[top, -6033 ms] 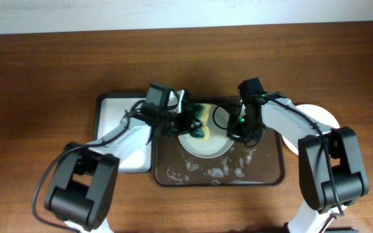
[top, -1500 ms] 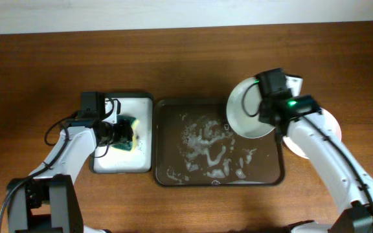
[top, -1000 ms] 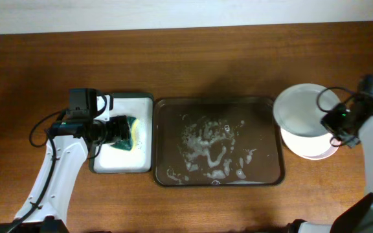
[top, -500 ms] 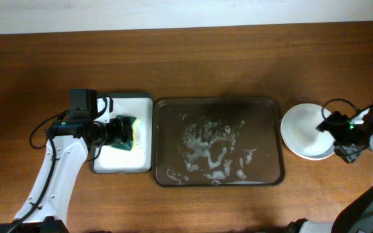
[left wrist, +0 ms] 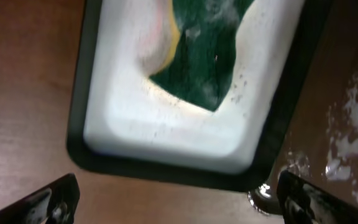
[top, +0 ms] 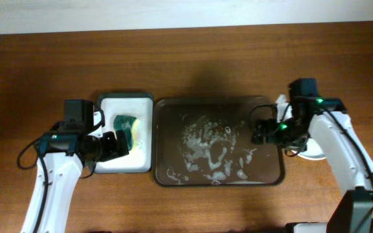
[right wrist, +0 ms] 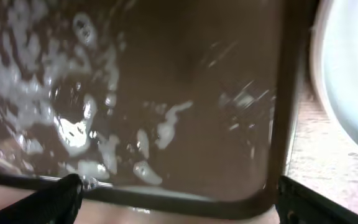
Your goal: Clean dirty plates on tray and stack at the side
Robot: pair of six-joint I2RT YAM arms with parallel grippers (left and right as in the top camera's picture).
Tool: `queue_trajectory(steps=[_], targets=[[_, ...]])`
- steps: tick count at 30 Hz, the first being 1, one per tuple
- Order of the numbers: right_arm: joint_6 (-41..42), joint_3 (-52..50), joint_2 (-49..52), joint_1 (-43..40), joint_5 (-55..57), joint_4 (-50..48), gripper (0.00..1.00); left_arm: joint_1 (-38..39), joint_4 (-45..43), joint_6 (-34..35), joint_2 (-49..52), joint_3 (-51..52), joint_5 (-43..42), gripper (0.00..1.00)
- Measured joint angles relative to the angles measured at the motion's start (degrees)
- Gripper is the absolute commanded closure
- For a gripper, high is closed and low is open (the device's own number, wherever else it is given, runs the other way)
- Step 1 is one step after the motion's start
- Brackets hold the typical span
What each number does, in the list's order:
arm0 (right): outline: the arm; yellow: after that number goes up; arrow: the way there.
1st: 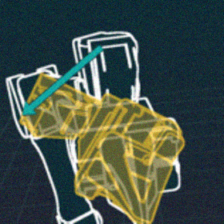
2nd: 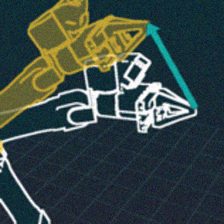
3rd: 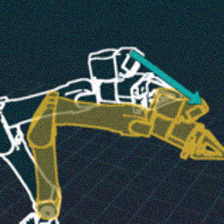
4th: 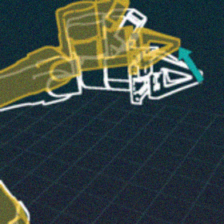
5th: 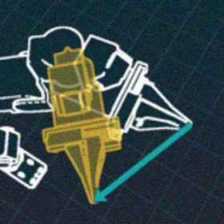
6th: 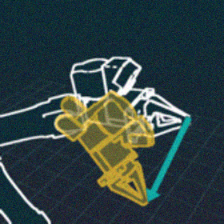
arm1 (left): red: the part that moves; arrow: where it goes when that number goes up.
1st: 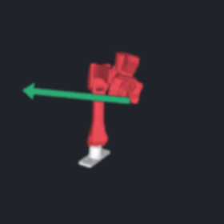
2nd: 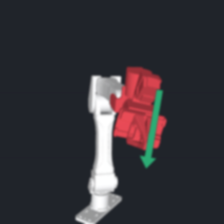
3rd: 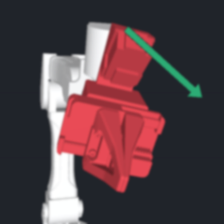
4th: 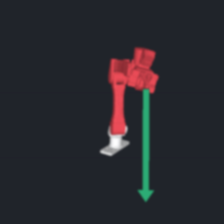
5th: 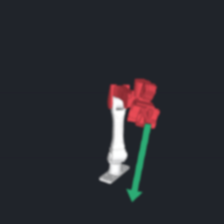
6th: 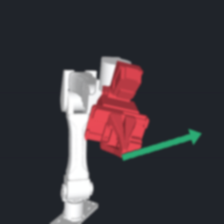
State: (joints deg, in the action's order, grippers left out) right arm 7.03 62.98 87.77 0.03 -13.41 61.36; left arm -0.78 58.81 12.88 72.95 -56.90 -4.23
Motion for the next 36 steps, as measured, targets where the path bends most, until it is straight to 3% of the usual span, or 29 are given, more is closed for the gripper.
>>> queue_trajectory(steps=[3,15,20,36], targets=[[0.0,0.0,-5.09,3.54,2.25,0.48,0.01,0.0,0.87,-0.02,-6.27,0.13,0.17,0.0],[0.74,-1.42,-41.48,12.02,9.29,0.87,0.01,0.0,-2.51,-1.95,-47.78,12.0,0.22,0.0],[0.72,-1.84,-48.78,12.02,9.55,2.34,0.01,0.0,-2.64,-1.95,-50.84,12.48,0.2,0.0],[0.04,-2.25,-49.05,12.02,11.28,2.89,0.01,0.0,-2.47,-1.95,-50.84,12.57,0.2,0.0]])
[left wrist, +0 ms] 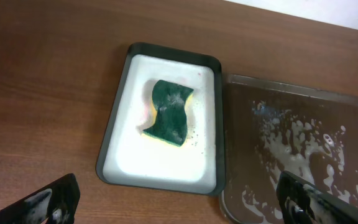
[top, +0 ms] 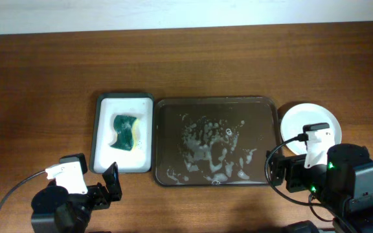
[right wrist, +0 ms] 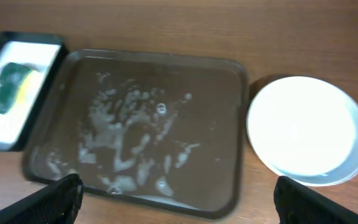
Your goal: Clean dirty plates on tray and stack at the side
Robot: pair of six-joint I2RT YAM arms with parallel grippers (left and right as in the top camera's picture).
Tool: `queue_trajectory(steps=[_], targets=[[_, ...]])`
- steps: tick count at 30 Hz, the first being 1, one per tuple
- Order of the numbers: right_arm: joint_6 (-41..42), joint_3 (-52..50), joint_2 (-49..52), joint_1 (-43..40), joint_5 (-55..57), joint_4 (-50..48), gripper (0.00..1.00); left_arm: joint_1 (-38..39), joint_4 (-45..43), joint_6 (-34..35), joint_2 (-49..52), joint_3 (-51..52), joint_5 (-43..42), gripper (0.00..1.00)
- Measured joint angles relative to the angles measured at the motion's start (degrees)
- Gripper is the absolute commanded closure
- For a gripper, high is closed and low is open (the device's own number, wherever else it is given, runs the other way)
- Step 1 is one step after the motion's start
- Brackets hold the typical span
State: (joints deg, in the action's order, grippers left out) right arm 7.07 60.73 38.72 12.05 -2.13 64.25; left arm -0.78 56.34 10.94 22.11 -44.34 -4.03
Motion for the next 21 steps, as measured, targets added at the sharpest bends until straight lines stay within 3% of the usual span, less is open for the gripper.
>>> queue_trajectory(steps=[6,17,21], targets=[[-0.98,-4.81,-4.44,-1.6,2.62,-5.9,0.01,0.0,0.0,0.0,0.0,0.0,0.0,0.01],[-1.09,-37.2,-31.39,-3.52,3.23,-44.61,0.01,0.0,0.0,0.0,0.0,0.28,0.0,0.01],[-1.09,-45.9,-37.13,-4.15,3.67,-53.86,0.01,0.0,0.02,0.0,0.0,0.31,0.0,0.01]])
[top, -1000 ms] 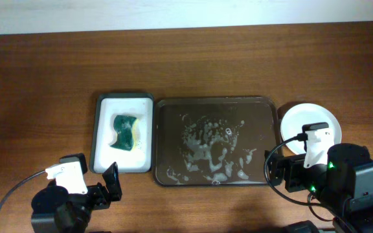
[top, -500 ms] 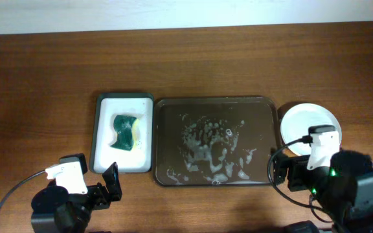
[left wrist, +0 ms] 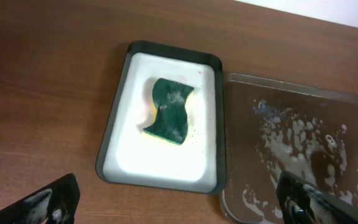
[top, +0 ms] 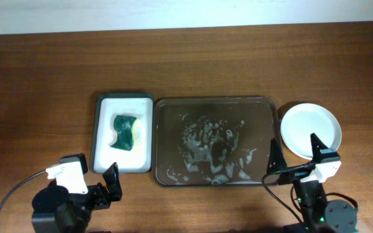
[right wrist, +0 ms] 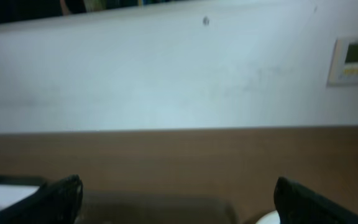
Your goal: Clean dirty plates on tray and stack at the side
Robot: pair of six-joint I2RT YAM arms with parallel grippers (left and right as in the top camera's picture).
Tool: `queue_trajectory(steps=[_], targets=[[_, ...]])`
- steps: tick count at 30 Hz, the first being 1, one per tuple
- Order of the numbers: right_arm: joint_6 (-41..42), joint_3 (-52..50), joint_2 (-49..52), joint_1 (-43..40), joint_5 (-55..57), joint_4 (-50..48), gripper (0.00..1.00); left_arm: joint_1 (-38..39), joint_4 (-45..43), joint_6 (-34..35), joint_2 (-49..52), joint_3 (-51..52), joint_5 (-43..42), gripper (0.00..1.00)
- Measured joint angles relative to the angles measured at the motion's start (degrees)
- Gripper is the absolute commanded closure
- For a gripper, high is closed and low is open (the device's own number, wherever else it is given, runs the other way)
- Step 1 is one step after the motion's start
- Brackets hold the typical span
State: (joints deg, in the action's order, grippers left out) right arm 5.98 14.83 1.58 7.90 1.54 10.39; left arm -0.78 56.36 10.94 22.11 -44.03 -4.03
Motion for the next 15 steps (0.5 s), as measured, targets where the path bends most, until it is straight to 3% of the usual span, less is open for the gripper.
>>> queue_trajectory(steps=[9,15], targets=[[-0.74,-12.55,-0.81,-4.48,-1.14,-15.65,0.01,0.0,0.0,0.0,0.0,0.0,0.0,0.01],[-5.64,-14.08,-0.85,-4.92,-4.46,-8.0,0.01,0.0,-0.02,0.0,0.0,0.0,0.0,0.01]])
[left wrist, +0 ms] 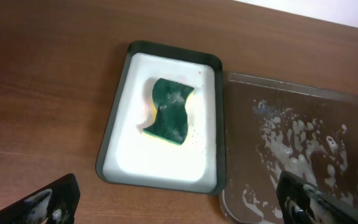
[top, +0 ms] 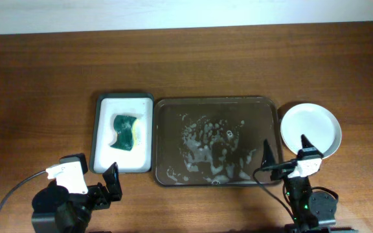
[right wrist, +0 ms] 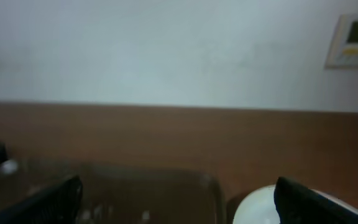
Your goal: Clean dirty plates on tray and stack at the side
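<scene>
The dark tray [top: 173, 116] in the middle of the table holds only soap suds and water. A white plate [top: 311, 129] rests on the wood just right of it and shows dimly in the right wrist view as the plate [right wrist: 272, 208]. My left gripper [top: 89, 183] is pulled back near the front edge, open and empty, with the same gripper [left wrist: 179, 205] looking down on the tray [left wrist: 347, 118]. My right gripper [top: 287, 155] is open too, near the tray's front right corner, and that gripper [right wrist: 179, 202] holds nothing.
A green and yellow sponge [top: 125, 131] lies in a white dish with a dark rim [top: 125, 95] left of the tray; the sponge [left wrist: 169, 112] is also plain in the left wrist view. A pale wall with a small panel [right wrist: 353, 40] stands behind the table.
My right gripper has shifted slightly left and away from the front edge, and its camera now tilts lower, showing the tray's far edge and the plate. The left arm is unchanged.
At first my left gripper hung low by the sponge dish and my right gripper sat over the tray's right end beside the plate. Then both arms were drawn back to the front edge, open. After that the right wrist faced the wall, and now it points a little lower.
</scene>
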Robot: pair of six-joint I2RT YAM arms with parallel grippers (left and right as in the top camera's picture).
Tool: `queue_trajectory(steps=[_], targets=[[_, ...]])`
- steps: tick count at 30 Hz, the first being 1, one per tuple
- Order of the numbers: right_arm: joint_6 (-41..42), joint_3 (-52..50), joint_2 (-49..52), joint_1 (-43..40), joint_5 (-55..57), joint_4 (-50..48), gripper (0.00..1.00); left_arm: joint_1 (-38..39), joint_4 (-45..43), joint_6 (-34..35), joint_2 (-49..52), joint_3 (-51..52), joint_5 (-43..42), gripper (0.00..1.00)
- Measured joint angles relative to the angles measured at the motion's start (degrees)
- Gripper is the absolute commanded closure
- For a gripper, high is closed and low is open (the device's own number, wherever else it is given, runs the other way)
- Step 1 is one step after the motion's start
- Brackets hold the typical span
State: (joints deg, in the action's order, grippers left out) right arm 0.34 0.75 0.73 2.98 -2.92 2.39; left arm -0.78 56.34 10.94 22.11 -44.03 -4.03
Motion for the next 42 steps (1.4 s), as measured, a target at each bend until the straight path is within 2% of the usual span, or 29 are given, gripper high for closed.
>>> queue_trajectory(steps=[36,42], targets=[[-1.05,-0.15,0.0,0.0,-1.25,1.49,0.01,0.0,1.11,0.0,-0.09,0.09,0.09,0.0],[-1.03,-0.15,0.0,-0.02,-1.25,1.49,0.01,0.0,-8.11,-3.13,-7.3,8.15,0.85,0.0]])
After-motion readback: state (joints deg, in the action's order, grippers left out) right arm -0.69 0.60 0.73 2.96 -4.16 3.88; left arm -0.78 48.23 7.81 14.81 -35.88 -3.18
